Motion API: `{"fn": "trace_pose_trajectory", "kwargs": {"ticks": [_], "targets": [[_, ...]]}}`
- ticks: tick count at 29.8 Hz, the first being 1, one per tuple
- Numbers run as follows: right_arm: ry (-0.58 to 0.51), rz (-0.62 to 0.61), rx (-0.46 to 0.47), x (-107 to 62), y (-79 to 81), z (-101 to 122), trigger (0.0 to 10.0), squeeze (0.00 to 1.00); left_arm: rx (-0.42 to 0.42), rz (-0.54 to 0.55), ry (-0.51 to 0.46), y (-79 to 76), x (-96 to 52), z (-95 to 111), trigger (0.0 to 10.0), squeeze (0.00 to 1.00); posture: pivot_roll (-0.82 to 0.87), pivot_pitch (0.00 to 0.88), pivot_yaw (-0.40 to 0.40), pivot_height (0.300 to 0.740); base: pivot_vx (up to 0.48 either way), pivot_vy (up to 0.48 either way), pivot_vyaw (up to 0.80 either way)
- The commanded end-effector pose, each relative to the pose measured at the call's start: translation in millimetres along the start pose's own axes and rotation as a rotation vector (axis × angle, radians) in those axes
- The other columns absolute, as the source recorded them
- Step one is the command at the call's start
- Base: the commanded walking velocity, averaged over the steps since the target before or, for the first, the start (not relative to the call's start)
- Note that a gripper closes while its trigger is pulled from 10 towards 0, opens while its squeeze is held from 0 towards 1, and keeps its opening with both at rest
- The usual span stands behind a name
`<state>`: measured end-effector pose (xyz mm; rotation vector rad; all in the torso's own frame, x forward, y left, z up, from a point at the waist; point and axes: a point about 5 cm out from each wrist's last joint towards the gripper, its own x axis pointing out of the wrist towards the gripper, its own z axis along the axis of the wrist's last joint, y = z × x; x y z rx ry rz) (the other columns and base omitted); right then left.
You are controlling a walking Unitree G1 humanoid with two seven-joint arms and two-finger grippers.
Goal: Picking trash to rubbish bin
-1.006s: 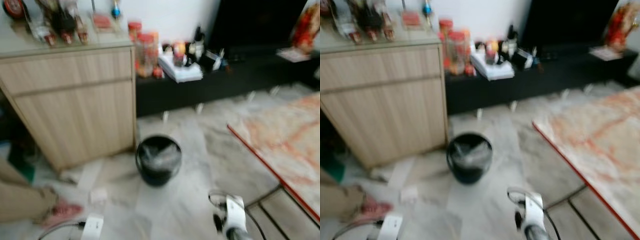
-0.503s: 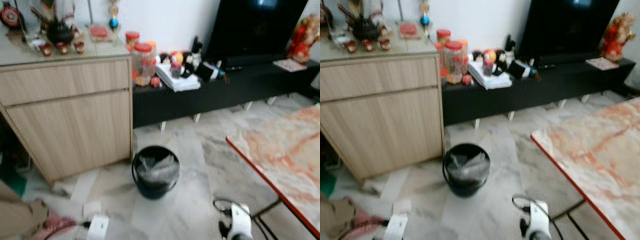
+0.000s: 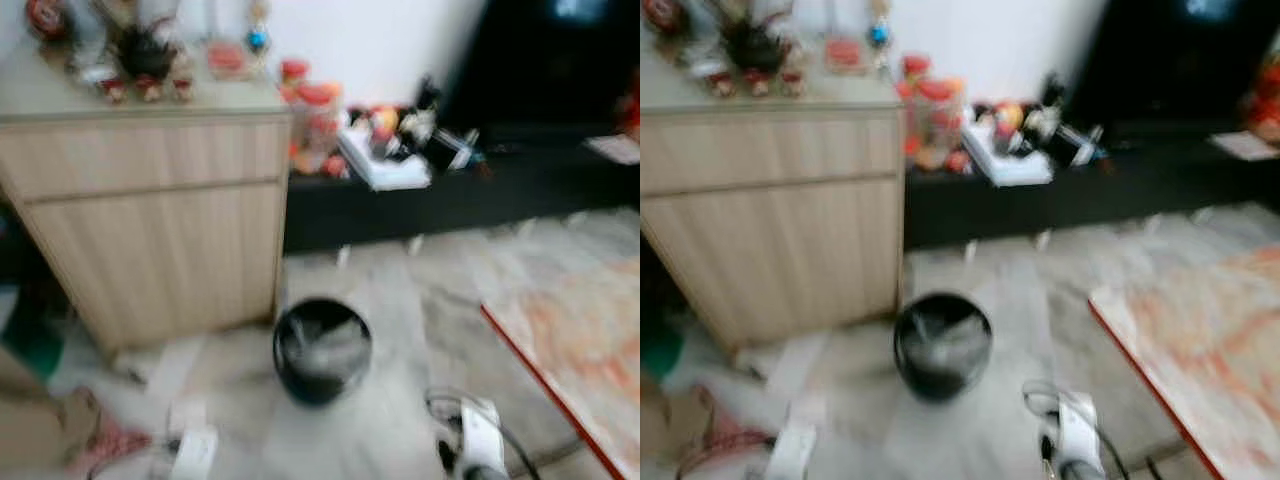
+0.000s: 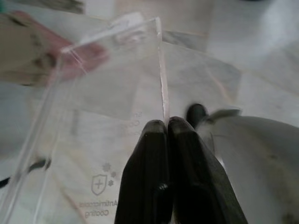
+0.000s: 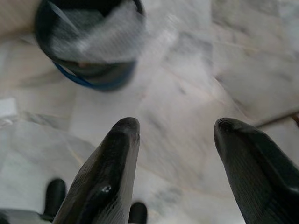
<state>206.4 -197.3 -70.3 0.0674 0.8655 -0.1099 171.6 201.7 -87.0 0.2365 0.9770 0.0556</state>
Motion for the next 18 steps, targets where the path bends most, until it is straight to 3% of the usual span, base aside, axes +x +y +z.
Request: {"fn": "trace_pose_trajectory", "kwargs": {"ticks": [1, 18], "targets": [[0.042, -0.044, 0.006, -4.3, -16.5, -13.5, 10.0, 0.0, -0.004, -0.035, -0.003, -14.6, 0.0, 3.7, 10.0, 0.0, 0.22, 0.0, -0.112, 0.74, 0.277, 0.0, 0.0], [0.045, -0.046, 0.008, -4.7, -16.9, -15.2, 10.0, 0.0, -0.004, -0.034, 0.002, -13.9, -0.1, 2.2, 10.0, 0.0, 0.22, 0.0, -0.11, 0.74, 0.274, 0.0, 0.0]]}}
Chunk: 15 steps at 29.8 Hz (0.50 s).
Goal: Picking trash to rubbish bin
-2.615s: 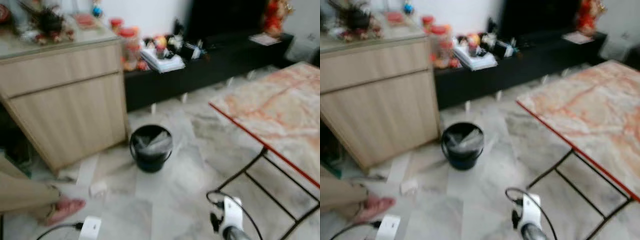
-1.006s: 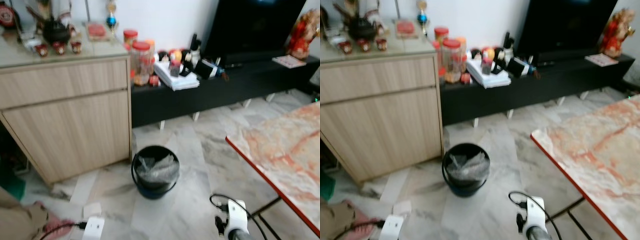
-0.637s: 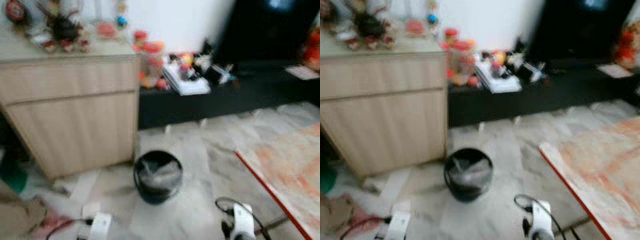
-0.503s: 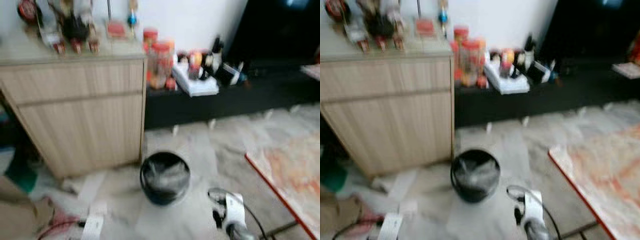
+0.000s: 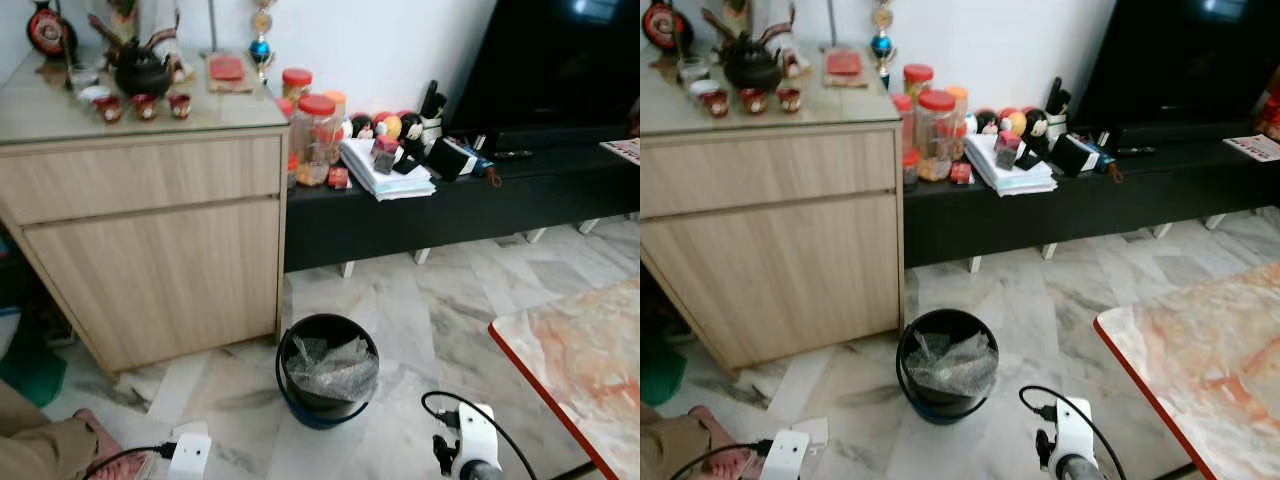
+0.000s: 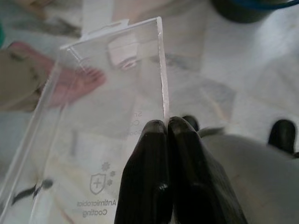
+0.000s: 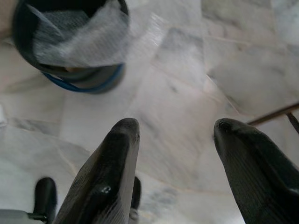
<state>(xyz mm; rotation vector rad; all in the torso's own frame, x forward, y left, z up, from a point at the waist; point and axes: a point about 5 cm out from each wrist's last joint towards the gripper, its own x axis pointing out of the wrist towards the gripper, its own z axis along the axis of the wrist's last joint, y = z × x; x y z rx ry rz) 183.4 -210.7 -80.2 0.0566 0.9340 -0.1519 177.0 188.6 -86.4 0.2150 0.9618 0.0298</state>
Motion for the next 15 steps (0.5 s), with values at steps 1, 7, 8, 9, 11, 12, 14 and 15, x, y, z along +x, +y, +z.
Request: {"fn": "trace_pose_trajectory", "kwargs": {"ticks": [1, 7, 8, 9, 11, 12, 14, 15], "targets": [[-0.022, -0.002, 0.004, 1.0, -0.4, 7.3, 10.0, 0.0, 0.003, -0.004, 0.021, -1.6, -0.7, -4.9, 10.0, 0.0, 0.22, 0.0, -0.11, 0.74, 0.27, 0.0, 0.0], [-0.028, 0.008, -0.001, 1.3, 1.5, 8.5, 10.0, 0.0, 0.005, -0.005, 0.018, -1.2, -0.5, -3.9, 10.0, 0.0, 0.22, 0.0, -0.109, 0.74, 0.269, 0.0, 0.4], [-0.028, 0.007, 0.002, 1.3, 1.5, 8.4, 10.0, 0.0, 0.005, -0.005, 0.019, -1.2, -0.5, -3.9, 10.0, 0.0, 0.22, 0.0, -0.109, 0.74, 0.27, 0.0, 0.64], [-0.028, 0.007, 0.002, 1.3, 1.5, 8.4, 10.0, 0.0, 0.005, -0.005, 0.019, -1.2, -0.5, -3.9, 10.0, 0.0, 0.22, 0.0, -0.109, 0.74, 0.27, 0.0, 0.64], [-0.029, 0.004, 0.014, 1.2, 1.3, 8.4, 10.0, 0.0, 0.005, -0.005, 0.019, -1.3, -0.5, -3.9, 10.0, 0.0, 0.22, 0.0, -0.109, 0.74, 0.268, 0.0, 0.27], [-0.03, 0.002, 0.02, 1.2, 1.0, 8.3, 10.0, 0.0, 0.005, -0.005, 0.019, -1.3, -0.5, -3.9, 10.0, 0.0, 0.22, 0.0, -0.109, 0.74, 0.266, 0.0, 0.0], [-0.03, 0.002, 0.015, 1.2, 0.7, 8.3, 10.0, 0.0, 0.005, -0.005, 0.018, -1.3, -0.5, -3.9, 10.0, 0.0, 0.22, 0.0, -0.109, 0.74, 0.268, 0.0, 0.0], [-0.03, 0.0, 0.018, 1.1, 0.4, 8.3, 10.0, 0.0, 0.005, -0.005, 0.018, -1.2, -0.5, -3.9, 10.0, 0.0, 0.22, 0.0, -0.109, 0.74, 0.266, 0.0, 0.0]]}}
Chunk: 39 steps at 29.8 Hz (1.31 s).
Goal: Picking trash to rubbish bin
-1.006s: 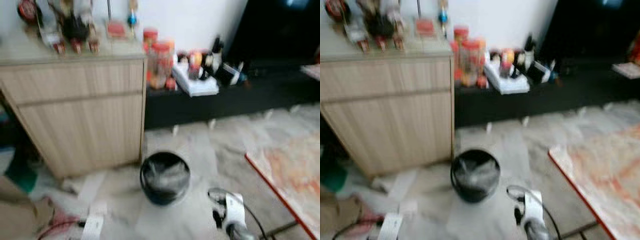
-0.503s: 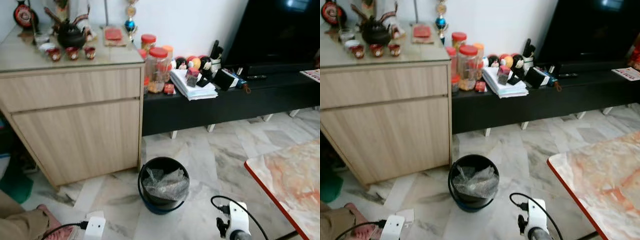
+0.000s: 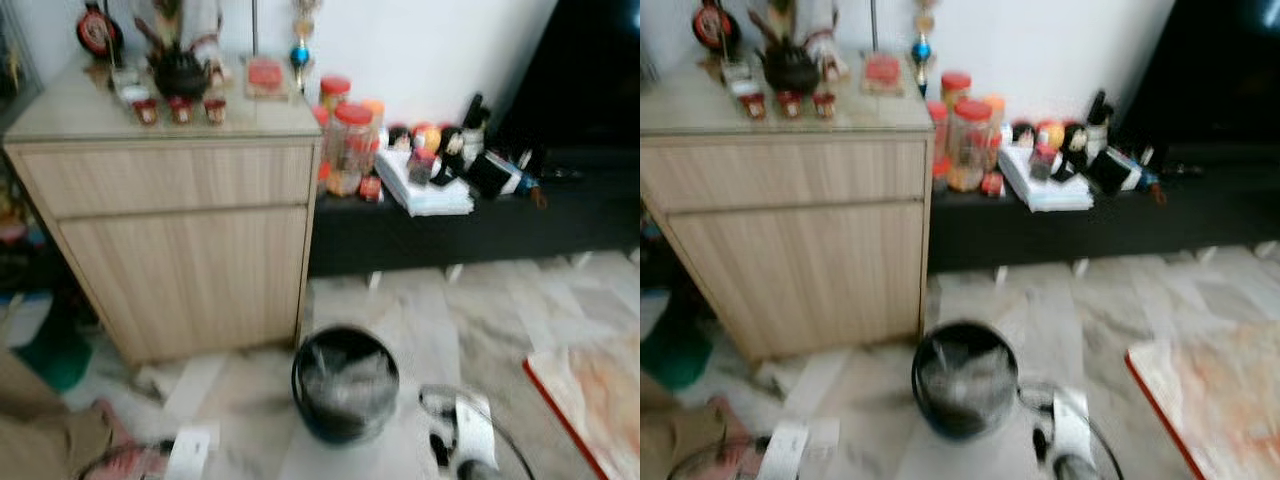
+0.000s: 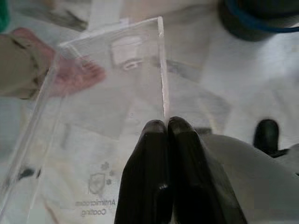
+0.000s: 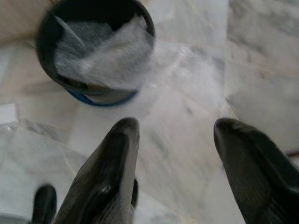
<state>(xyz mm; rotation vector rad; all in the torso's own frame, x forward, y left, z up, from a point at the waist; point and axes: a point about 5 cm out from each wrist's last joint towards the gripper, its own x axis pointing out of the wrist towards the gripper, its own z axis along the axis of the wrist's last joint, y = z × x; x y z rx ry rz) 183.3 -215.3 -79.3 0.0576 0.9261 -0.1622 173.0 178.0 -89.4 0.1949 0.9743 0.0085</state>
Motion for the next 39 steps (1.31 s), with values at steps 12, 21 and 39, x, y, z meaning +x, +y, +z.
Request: {"fn": "trace_pose_trajectory", "kwargs": {"ticks": [12, 21, 39], "targets": [[-0.055, 0.007, 0.053, 2.4, 3.7, 15.6, 10.0, 0.0, 0.01, 0.024, 0.004, 9.4, 0.6, 1.0, 10.0, 0.0, 0.22, 0.0, -0.109, 0.74, 0.267, 0.0, 0.0], [-0.075, 0.024, 0.038, 2.8, 7.0, 19.1, 10.0, 0.0, 0.01, 0.024, 0.005, 9.0, 0.4, 0.5, 10.0, 0.0, 0.22, 0.0, -0.112, 0.74, 0.266, 0.0, 0.0], [-0.43, 0.183, -0.085, -0.6, 27.2, 104.0, 10.0, 0.0, 0.02, 0.048, -0.22, 17.4, 5.1, 64.6, 10.0, 0.0, 0.22, 0.0, -0.11, 0.74, 0.266, 0.0, 0.0]]}}
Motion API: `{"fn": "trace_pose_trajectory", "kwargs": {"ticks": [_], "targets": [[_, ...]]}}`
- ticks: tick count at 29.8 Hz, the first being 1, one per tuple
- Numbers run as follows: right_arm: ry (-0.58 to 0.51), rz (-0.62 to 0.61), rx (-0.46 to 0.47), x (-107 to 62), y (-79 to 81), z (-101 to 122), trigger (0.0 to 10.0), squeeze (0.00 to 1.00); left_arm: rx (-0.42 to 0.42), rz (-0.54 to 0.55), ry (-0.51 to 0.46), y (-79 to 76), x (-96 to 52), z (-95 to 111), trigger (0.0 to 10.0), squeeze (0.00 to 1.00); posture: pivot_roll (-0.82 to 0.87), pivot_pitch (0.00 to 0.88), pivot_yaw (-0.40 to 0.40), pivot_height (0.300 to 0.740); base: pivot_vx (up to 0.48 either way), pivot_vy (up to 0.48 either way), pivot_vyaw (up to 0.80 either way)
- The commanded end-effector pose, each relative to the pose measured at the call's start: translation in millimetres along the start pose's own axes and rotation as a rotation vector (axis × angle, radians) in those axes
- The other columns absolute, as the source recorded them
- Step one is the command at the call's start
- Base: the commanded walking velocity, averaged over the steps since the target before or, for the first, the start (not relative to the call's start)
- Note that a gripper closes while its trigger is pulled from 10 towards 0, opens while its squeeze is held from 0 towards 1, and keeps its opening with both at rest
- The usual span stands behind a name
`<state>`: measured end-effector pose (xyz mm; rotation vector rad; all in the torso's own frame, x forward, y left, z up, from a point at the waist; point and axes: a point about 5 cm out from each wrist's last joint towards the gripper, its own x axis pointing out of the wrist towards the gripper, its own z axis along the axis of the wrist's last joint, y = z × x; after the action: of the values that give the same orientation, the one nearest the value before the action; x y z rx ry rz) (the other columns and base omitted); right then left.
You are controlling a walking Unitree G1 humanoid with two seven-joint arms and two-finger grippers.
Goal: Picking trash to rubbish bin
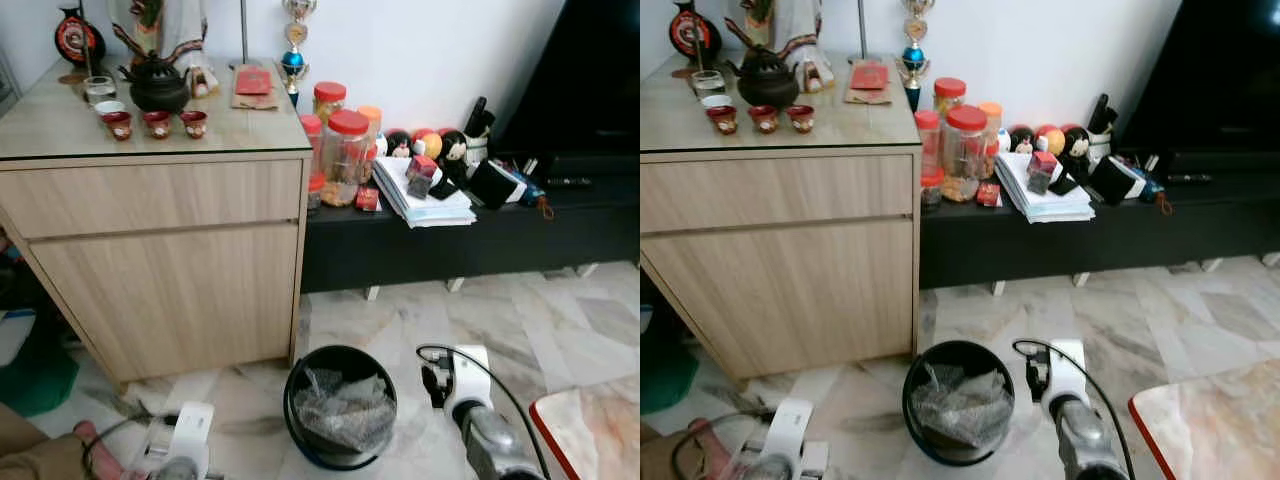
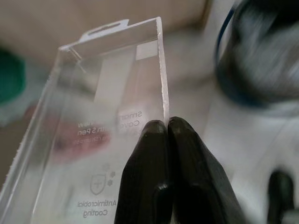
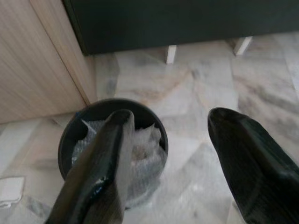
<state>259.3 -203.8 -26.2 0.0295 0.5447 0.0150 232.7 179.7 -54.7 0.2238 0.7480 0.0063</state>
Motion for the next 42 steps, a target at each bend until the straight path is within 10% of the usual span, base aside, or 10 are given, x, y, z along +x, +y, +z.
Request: {"fn": "trace_pose_trajectory", "kwargs": {"ticks": [1, 12, 18, 42], "targets": [[-0.083, 0.017, -0.007, 5.8, 3.4, 20.6, 10.0, 0.0, 0.002, 0.022, -0.028, 6.1, 1.1, 5.7, 10.0, 0.0, 0.22, 0.0, -0.11, 0.74, 0.266, 0.0, 0.0], [-0.354, 0.101, 0.034, 16.4, 21.4, 85.5, 10.0, 0.0, -0.008, -0.013, -0.388, 0.4, 5.3, 95.7, 10.0, 0.0, 0.22, 0.0, -0.11, 0.74, 0.285, 0.0, 0.0], [-0.507, 0.152, 0.089, 17.8, 36.2, 126.6, 10.0, 0.0, 0.005, -0.242, -0.593, -36.8, -6.3, 143.5, 10.0, 0.0, 0.22, 0.0, -0.11, 0.74, 0.148, 0.0, -0.27], [-0.561, 0.238, 0.089, 15.3, 60.3, 134.4, 10.0, 0.0, 0.038, -0.326, -0.718, -49.8, -18.6, 167.3, 10.0, 0.0, 0.21, 0.0, -0.11, 0.74, 0.0, 0.0, -0.57]]}}
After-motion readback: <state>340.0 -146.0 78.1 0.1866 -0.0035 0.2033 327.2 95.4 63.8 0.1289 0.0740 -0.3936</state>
